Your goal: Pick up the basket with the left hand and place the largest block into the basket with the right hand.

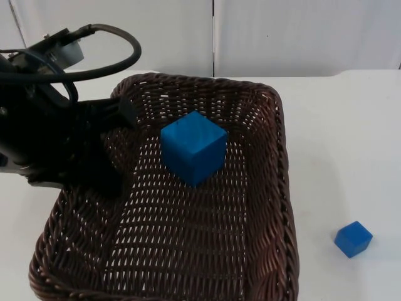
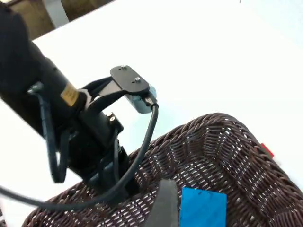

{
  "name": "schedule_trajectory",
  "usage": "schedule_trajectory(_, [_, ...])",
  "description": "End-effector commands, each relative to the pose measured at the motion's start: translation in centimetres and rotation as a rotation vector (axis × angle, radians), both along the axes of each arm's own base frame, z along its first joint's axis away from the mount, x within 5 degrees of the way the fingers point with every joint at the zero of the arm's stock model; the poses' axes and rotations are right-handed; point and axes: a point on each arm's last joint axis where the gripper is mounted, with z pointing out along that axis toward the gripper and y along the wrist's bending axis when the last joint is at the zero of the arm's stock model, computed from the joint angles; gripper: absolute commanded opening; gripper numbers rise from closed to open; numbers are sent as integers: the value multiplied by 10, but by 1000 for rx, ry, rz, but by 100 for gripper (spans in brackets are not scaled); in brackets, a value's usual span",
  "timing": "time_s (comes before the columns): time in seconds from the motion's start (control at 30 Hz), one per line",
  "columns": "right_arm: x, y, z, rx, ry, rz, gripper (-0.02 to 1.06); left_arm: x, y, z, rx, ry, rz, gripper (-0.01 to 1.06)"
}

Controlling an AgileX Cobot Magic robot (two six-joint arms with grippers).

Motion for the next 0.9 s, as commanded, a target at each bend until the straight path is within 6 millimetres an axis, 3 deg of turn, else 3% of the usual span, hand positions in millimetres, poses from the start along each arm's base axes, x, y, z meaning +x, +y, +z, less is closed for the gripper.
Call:
schedule_trajectory(0.0, [-14, -11, 2, -7, -19, 15, 70, 0, 0, 4, -23, -9, 22, 0])
schedule_trajectory(0.5, [-70, -69, -18, 55, -77, -14, 70, 0, 0, 4, -23, -9, 22, 0])
schedule_trajectory(0.87, [-89, -90, -21, 78, -119, -19, 70, 0, 0, 4, -23, -9, 22, 0])
